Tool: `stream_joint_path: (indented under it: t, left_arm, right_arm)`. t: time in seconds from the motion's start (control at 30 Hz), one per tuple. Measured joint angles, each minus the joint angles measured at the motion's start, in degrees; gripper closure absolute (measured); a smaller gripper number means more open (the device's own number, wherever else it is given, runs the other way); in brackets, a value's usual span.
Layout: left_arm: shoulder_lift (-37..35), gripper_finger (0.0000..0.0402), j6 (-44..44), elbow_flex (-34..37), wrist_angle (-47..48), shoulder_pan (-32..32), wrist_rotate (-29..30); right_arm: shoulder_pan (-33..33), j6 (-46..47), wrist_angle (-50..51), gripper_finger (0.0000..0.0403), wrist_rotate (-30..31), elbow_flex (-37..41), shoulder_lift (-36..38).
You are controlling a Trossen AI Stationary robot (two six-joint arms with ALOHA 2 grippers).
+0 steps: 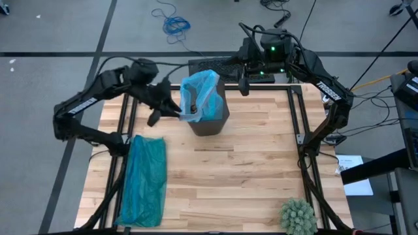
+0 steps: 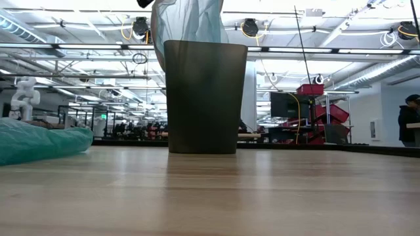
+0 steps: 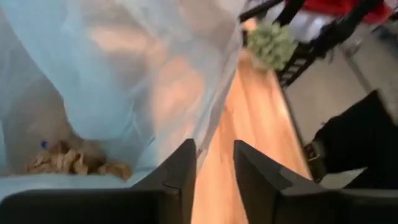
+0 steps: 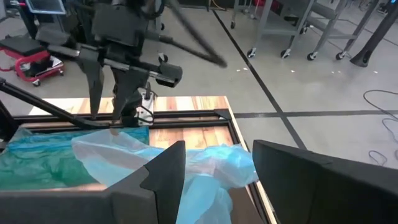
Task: Place trash/remove bag and relplace
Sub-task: Close the blue trash bag in the trash bin
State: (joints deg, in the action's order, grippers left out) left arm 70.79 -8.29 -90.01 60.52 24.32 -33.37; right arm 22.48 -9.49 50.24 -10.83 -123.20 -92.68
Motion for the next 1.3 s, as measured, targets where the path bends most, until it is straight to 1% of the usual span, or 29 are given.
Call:
stream_joint_path:
  t: [0.17,0.3,0.43,0.5,0.57,0.7,0.73,0.87,0.93,1.03,1.17,1.3]
  left_arm:
    - [1.31,0.0257,-2.53,0.0,3.14,-1.61,6.03]
    - [2.13,0.0243,-2.0,0.0,3.15,-1.99,6.48]
    - [3.93,0.0246,-1.03,-0.01,4.91,-1.98,7.13]
    - [4.43,0.0259,-0.98,0.0,5.15,-1.95,7.51]
    - [4.52,0.0286,-0.71,0.0,4.43,-1.97,7.51]
    - [4.54,0.0378,0.47,-0.03,4.24,-1.96,7.3]
    - [4.54,0.0389,1.64,-0.03,4.2,-1.95,6.9]
    - [3.11,0.0398,3.5,-0.16,4.33,-1.97,6.62]
    - [2.52,0.0399,4.11,-1.38,4.59,-1.97,6.57]
    - [2.54,0.04,4.96,-5.36,4.59,-1.95,6.52]
    - [2.42,0.04,5.06,-12.61,4.25,-1.78,6.62]
    - [2.41,0.0397,6.08,-16.48,4.05,-1.79,6.75]
  right_arm:
    - [-0.02,-0.45,0.02,0.0222,0.01,0.0,0.0]
    - [0.0,-0.52,0.02,0.0222,0.02,0.0,0.0]
    - [-0.02,-0.89,0.02,0.0222,0.02,0.0,0.0]
    - [-0.02,-0.89,0.02,0.0222,0.02,0.0,0.0]
    - [0.0,-0.89,0.02,0.0222,0.06,0.0,0.0]
    - [-0.02,-0.89,0.02,0.0222,0.04,0.0,0.0]
    - [-0.02,-0.89,0.02,0.0222,0.07,0.0,0.0]
    - [0.0,-0.89,0.0,0.0222,0.07,0.0,0.0]
    - [-0.01,-0.89,0.02,0.0222,0.06,0.0,0.0]
    - [0.0,-0.89,0.23,0.0222,0.07,0.0,0.0]
    - [0.0,-0.89,0.91,0.0222,0.07,0.0,0.0]
    - [-0.02,-0.89,1.12,0.0222,0.07,0.02,0.0]
